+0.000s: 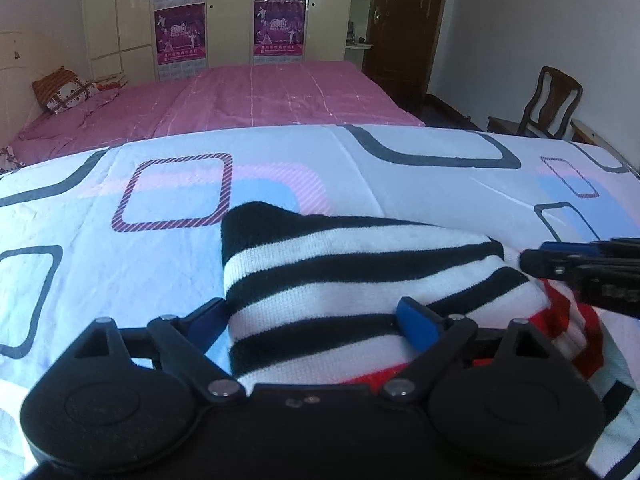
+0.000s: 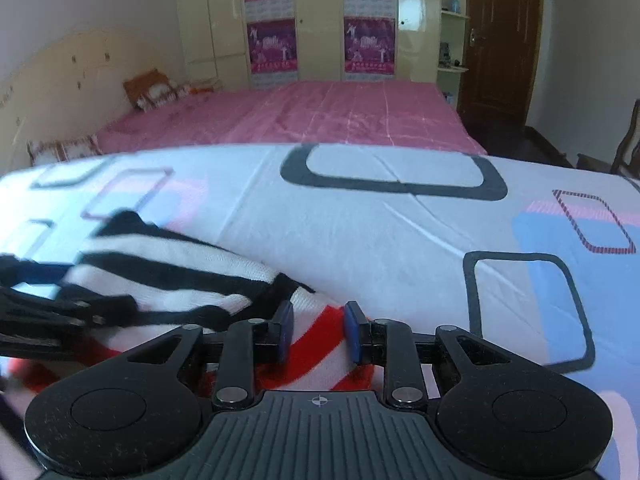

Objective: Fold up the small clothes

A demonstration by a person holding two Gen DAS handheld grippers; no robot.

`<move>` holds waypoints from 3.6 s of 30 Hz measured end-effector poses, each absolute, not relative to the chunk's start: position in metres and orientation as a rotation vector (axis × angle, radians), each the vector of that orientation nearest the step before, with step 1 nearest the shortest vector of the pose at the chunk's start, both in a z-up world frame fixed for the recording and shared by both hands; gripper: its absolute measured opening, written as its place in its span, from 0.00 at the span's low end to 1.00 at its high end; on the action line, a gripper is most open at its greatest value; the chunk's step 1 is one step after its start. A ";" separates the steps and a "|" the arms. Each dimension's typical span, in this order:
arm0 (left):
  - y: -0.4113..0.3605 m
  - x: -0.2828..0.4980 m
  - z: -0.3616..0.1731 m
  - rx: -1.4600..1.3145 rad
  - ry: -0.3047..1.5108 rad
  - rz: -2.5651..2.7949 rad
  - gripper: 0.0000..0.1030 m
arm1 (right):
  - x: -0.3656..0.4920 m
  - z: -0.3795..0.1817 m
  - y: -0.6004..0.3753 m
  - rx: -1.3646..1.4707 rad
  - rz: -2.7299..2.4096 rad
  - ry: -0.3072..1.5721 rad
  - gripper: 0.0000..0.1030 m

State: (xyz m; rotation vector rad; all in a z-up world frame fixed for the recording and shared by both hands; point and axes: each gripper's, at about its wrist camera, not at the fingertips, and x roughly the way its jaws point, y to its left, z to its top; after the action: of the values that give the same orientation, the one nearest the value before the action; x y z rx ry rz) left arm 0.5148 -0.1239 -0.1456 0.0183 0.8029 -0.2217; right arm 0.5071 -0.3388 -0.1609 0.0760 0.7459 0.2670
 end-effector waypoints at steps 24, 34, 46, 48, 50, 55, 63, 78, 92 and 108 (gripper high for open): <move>-0.116 0.438 -0.133 0.007 0.783 -0.287 0.86 | 0.414 -0.160 -0.333 0.065 0.360 0.771 0.26; -0.108 0.412 -0.118 -0.011 0.782 -0.305 0.83 | 0.367 -0.140 -0.351 0.103 0.357 0.751 0.26; -0.099 0.398 -0.135 0.033 0.793 -0.352 0.90 | 0.327 -0.163 -0.368 0.307 0.356 0.868 0.15; -0.097 0.399 -0.137 0.018 0.805 -0.353 0.91 | 0.326 -0.173 -0.378 0.357 0.348 0.890 0.15; -0.096 0.400 -0.136 0.013 0.812 -0.349 0.90 | 0.326 -0.169 -0.379 0.349 0.360 0.897 0.15; -0.091 0.406 -0.129 -0.059 0.857 -0.346 0.93 | 0.329 -0.150 -0.386 0.332 0.383 0.863 0.54; -0.087 0.425 -0.130 -0.178 0.910 -0.348 0.97 | 0.381 -0.158 -0.396 0.472 0.387 0.862 0.77; -0.093 0.457 -0.156 -0.310 0.952 -0.425 0.85 | 0.442 -0.192 -0.375 0.518 0.481 0.858 0.60; -0.077 0.429 -0.099 -0.217 0.846 -0.422 0.51 | 0.421 -0.149 -0.364 0.598 0.568 0.806 0.34; 0.151 0.390 -0.069 -0.181 0.793 -0.425 0.51 | 0.374 -0.109 -0.128 0.600 0.571 0.762 0.34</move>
State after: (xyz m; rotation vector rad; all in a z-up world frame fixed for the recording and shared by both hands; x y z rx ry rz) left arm 0.3904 0.1511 -0.0693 -0.1806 0.7930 -0.4253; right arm 0.3737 -0.1280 -0.1094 0.6002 0.7616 0.5710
